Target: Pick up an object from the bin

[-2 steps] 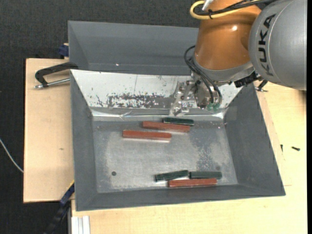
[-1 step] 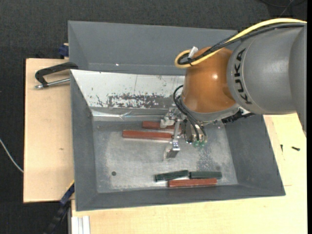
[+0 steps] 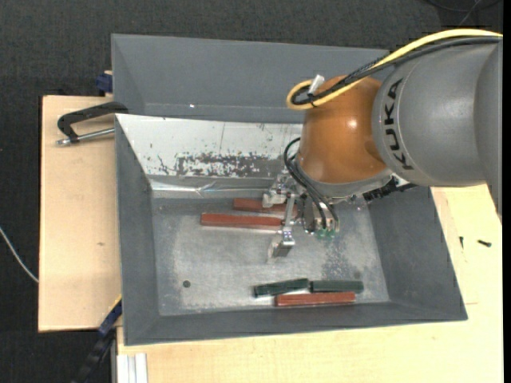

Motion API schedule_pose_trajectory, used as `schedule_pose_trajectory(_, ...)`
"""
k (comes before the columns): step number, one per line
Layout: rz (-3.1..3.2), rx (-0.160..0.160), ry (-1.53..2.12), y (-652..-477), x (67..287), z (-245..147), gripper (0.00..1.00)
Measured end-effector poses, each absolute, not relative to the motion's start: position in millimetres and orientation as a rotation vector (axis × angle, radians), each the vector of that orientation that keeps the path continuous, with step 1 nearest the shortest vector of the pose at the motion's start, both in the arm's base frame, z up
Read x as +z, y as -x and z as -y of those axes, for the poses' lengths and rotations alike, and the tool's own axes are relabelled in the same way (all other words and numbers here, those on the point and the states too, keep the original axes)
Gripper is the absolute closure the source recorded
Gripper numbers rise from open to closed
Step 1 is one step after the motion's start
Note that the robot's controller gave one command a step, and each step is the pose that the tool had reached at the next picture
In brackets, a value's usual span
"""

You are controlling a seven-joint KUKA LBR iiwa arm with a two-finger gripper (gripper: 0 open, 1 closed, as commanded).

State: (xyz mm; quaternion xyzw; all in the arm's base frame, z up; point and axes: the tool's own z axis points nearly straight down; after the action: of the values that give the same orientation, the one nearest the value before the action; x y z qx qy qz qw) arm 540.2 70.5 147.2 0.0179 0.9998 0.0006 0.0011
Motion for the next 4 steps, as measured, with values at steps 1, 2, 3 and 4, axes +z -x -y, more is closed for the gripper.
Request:
schedule_pose_trajectory(1, -3.118, 0.007, -0.078, -593.2, 81.5, -87.0, 1.00)
schedule_pose_trajectory(2, -3.118, 0.006, -0.077, -593.2, 81.5, -87.0, 1.00)
schedule_pose_trajectory(3, -3.137, 0.002, -0.117, -590.2, 119.8, -93.6, 1.00)
schedule_pose_trajectory(4, -3.123, 0.007, -0.202, -600.8, 147.5, -77.5, 1.00)
